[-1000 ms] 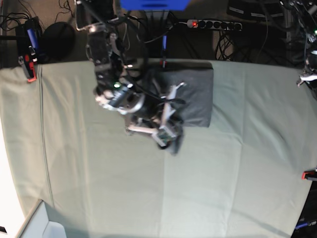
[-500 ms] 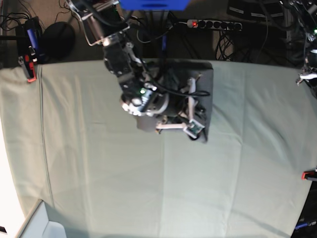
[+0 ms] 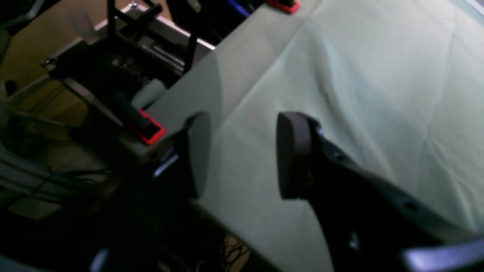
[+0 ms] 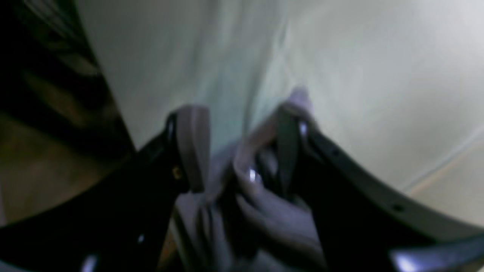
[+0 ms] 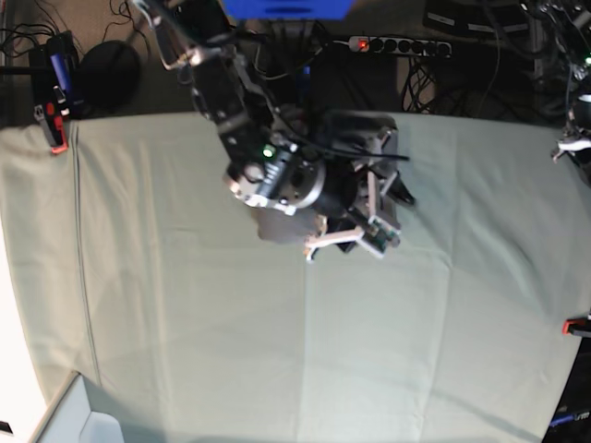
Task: Layout the t-shirt on the table in an organized manner, then fold the t-shirt properly
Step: 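Lower the held end onto the stack and adjust it with the right gripper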
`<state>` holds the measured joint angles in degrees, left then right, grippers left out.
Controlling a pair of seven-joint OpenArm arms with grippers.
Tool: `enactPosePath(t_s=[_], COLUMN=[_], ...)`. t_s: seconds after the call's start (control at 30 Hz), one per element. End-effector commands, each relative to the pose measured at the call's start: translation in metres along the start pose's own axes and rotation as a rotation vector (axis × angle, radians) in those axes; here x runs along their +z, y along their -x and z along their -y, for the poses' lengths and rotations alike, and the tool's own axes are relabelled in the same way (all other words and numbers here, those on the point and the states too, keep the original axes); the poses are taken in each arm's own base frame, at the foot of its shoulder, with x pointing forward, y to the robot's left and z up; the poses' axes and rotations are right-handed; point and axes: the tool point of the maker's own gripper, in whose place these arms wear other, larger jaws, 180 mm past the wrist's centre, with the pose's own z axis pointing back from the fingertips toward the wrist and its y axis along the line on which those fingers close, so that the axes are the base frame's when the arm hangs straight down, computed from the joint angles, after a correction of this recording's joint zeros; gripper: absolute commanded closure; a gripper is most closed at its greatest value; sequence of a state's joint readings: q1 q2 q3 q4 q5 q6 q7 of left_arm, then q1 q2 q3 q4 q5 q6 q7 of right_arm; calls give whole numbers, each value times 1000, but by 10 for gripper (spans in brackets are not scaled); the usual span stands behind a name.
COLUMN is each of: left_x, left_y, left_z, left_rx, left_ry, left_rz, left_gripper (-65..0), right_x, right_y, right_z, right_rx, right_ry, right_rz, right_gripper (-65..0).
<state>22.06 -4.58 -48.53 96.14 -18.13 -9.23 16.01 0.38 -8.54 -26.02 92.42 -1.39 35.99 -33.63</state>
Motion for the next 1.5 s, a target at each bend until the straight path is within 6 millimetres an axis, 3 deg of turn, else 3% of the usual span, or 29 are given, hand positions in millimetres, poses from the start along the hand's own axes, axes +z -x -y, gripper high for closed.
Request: enactPosePath(t_s=[0.0,0.1,0.2,0.3,0.43,0.57,0.8,0.87,0.97,1.13,1.33,1.47], left_x=[0,0,-1,-6,-8,-8,-8,-8,-8,-8,-10,-10], left_y=[-15,-15,-16,-21,-13,-12,-12,-12,-12,-12,-18,-18], left_z=[-1,-1,1,5,3,2,2,1,0,0,-1,-1], left_rx=[-11,-11,-9,2,12,15,15,15,15,15,-1,-2], left_ry=[2,4,6,9,4,3,3,0,-3,-3,3,3], left_rz=[50,50,53,69,50,46,47,47,48,48,55,55], left_gripper=[-282,-282,-282,-282,-282,-282,-282,-282,-282,-282,-282,-282], right_x=[8,30,43,53,62,62,47,43,42,30,20,15], right_y=[-22,-7,9,22,40,47,73,73,72,62,53,48], right_z=[10,27,33,40,49,48,39,38,37,8,-38,-53], right_rx=[9,-3,-9,-43,-94,-102,-153,-159,-161,-113,-76,-60], right_ry=[35,99,129,163,203,201,157,151,149,65,-44,-83], right_rz=[73,58,28,8,-20,-35,-98,-94,-91,-86,-74,-66], right_gripper=[-290,-290,-294,-294,-295,-295,-295,-290,-223,-34,-51,-148])
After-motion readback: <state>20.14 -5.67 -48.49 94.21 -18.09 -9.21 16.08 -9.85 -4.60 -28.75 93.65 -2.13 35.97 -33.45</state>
